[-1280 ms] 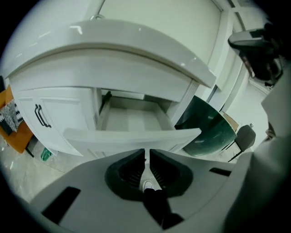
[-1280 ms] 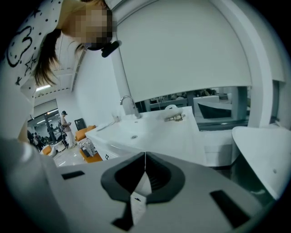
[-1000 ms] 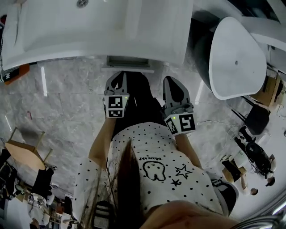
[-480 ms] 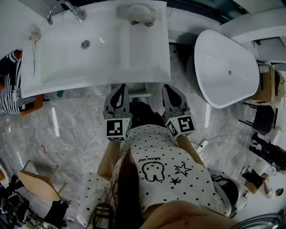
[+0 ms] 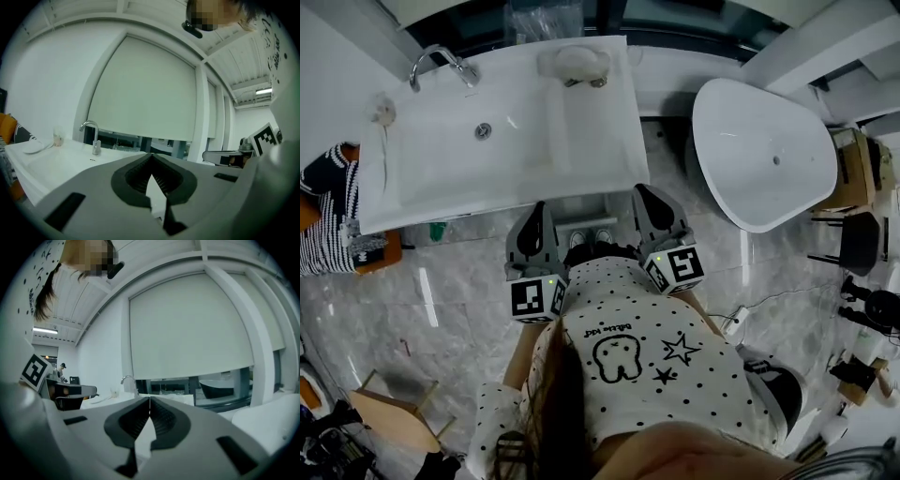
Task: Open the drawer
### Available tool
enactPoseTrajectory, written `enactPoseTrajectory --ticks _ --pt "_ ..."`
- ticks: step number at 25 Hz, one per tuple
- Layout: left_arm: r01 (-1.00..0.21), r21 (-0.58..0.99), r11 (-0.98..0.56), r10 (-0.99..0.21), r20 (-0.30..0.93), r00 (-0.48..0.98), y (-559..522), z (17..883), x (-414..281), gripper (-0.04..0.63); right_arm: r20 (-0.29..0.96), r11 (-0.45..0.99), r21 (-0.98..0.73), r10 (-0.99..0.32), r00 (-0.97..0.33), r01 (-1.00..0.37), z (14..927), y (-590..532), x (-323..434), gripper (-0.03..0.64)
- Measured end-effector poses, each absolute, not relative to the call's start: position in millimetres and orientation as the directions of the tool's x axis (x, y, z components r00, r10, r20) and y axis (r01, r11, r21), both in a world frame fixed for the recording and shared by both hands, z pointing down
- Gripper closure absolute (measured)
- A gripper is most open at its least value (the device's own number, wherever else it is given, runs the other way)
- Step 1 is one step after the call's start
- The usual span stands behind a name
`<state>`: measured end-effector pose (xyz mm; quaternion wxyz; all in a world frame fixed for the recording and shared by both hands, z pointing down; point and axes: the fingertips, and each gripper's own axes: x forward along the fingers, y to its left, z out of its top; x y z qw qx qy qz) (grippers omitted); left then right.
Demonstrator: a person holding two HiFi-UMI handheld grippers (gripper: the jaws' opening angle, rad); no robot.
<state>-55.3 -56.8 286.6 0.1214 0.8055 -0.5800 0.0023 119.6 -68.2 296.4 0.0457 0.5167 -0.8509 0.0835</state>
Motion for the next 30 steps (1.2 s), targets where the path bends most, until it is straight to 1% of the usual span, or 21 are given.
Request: enactPoseTrajectory --ticks 4,11,17,30 --pt "-0.931 0.193 -0.311 -0.929 0.148 0.341 -47.1 287.3 -55.8 0.591 0.149 0.45 -0.099 -0.875 -0.46 -0.888 286.7 -62.0 115.8 0.601" --pt "-0.917 0.194 -0.349 -0.913 0.151 0.379 -43.5 289.3 -46.2 0.591 0.174 0.419 -0.096 -0.886 -0.429 -0.903 291.2 -53.0 123.5 0.602" --pt "-0.915 0.21 -0.344 -0.912 0.16 0.379 -44.3 292.4 -43.5 0.591 0.181 0.436 -0.065 -0.88 -0.44 -0.898 291.0 -50.4 122.7 0.603" --pt "-0.919 0.223 -0.326 -0.917 0.163 0.365 -48.6 294.6 -42.8 0.591 0.193 0.435 -0.059 -0.878 -0.438 -0.898 292.5 -54.1 126.7 0.603"
